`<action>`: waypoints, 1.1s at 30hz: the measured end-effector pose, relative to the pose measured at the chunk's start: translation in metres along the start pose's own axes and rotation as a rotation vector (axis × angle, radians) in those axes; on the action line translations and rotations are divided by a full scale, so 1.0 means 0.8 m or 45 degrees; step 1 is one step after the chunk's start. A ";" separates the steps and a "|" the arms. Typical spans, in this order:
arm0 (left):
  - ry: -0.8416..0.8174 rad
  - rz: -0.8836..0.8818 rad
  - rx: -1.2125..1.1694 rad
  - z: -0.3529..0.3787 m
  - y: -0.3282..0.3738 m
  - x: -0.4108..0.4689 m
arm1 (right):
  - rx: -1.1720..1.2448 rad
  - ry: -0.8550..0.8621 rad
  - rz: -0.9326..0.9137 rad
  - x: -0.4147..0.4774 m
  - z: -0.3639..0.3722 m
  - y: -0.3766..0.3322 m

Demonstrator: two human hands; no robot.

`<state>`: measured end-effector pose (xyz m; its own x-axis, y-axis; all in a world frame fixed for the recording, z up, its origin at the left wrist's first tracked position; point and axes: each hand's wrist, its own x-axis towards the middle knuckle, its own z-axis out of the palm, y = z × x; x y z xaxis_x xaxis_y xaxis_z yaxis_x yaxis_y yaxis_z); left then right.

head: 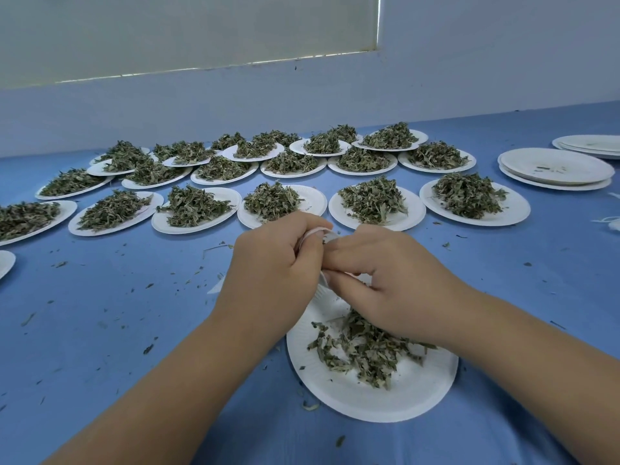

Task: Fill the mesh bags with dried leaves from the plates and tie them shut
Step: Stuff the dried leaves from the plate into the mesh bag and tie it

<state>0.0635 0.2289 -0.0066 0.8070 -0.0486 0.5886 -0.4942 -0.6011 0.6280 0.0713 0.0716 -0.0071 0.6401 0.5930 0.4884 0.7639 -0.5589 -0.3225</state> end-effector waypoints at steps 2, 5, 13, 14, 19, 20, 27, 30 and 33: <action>0.002 -0.022 -0.009 -0.001 -0.001 0.001 | -0.015 -0.059 -0.038 0.000 -0.002 0.003; 0.028 -0.057 -0.042 -0.007 -0.005 0.006 | 0.061 0.053 0.010 -0.006 -0.012 0.008; 0.057 -0.047 -0.152 -0.015 -0.010 0.010 | -0.342 -0.246 -0.108 0.000 -0.026 0.007; 0.034 -0.061 -0.174 -0.013 -0.011 0.010 | -0.378 -0.269 -0.126 0.002 -0.025 0.005; -0.001 -0.104 -0.217 -0.009 -0.013 0.008 | -0.540 -0.373 -0.147 0.017 -0.020 -0.005; -0.003 -0.095 -0.224 -0.010 -0.011 0.008 | -0.563 -0.374 -0.153 0.020 -0.019 -0.006; -0.006 -0.048 -0.199 -0.019 -0.004 0.011 | -0.710 -0.398 -0.159 0.046 -0.015 -0.008; 0.053 -0.096 -0.157 -0.023 -0.009 0.016 | -0.513 -0.328 -0.235 0.047 -0.022 -0.006; 0.102 -0.094 -0.089 -0.027 -0.014 0.019 | -0.008 -0.104 -0.143 0.036 -0.034 -0.004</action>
<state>0.0742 0.2520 0.0060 0.8149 0.0592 0.5765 -0.4581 -0.5435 0.7033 0.0852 0.0751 0.0300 0.5556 0.6968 0.4537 0.8306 -0.4901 -0.2644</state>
